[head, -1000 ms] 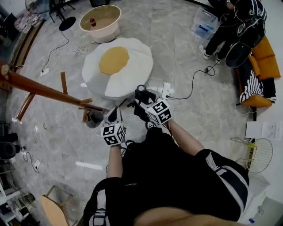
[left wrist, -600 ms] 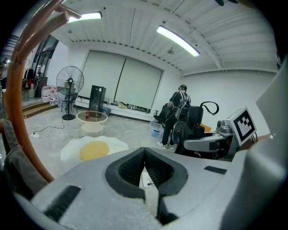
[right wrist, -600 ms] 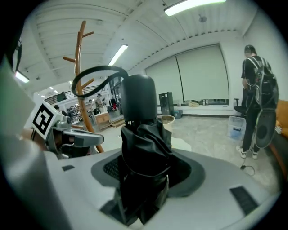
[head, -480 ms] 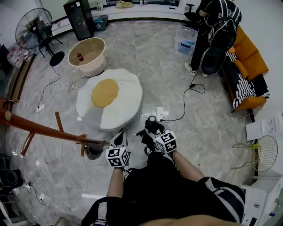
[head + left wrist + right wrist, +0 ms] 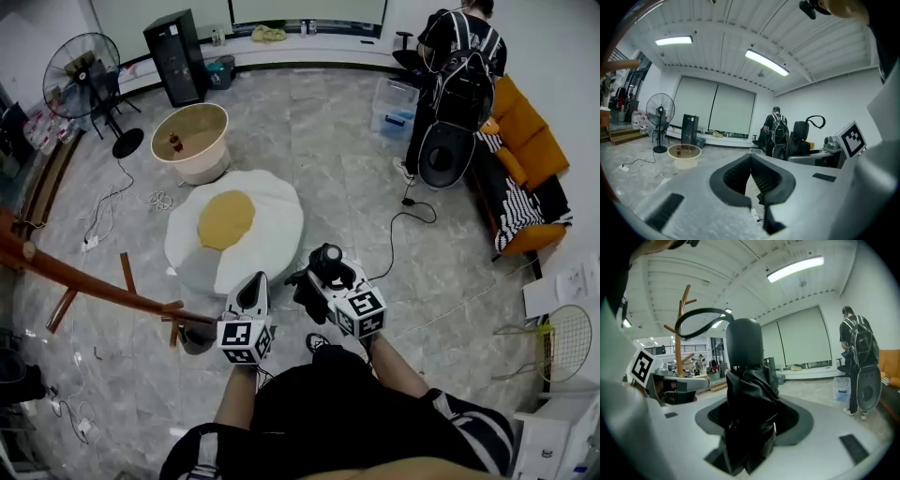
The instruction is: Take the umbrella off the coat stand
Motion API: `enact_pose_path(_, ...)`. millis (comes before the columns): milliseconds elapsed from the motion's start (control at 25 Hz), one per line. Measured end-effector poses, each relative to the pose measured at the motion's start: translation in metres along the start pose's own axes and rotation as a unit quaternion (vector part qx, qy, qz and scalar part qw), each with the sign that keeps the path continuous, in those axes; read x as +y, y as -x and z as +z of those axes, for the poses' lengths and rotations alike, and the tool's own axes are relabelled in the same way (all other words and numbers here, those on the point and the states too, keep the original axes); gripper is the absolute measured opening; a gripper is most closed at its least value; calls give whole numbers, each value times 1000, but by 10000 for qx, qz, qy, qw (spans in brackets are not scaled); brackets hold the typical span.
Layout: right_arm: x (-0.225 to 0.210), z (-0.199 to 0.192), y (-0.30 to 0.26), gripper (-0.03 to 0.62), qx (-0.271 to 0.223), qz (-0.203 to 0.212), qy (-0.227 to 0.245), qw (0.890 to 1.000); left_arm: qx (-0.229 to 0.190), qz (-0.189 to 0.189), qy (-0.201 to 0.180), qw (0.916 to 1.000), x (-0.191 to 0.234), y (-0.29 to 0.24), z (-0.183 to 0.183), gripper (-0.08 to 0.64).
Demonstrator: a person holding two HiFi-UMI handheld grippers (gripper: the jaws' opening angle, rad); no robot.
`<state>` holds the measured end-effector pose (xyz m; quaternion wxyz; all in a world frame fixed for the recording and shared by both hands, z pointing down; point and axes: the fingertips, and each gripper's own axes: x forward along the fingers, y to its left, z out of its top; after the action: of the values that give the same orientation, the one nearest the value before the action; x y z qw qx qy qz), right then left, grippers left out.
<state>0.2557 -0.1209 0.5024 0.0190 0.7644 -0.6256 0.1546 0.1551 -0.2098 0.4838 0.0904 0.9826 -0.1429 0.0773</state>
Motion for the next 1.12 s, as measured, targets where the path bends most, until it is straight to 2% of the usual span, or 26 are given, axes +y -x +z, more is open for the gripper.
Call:
enact_pose_path(160,1,39,4,244,-250,-34,259,9993,-443,53,-170,9989,2,2,38,0)
enact_pose_path(280,-5,64,7,244,-612,-14,395,9973,-691,207,-399,9966,3,2,68,0)
enact_pose_path(440,-5,86,13,244,-855,106,391,9955,-889,280,-535,9942,2,5,92,0)
enact_pose_path(800,-4,92,15,244,-888,219,430,9949,-950,243,-448,9942,-2,-1,92,0)
enact_pose_path(1120,-3,89,17,242,-901,308,433,9945,-839,226,-365,9956,-4,-4,80,0)
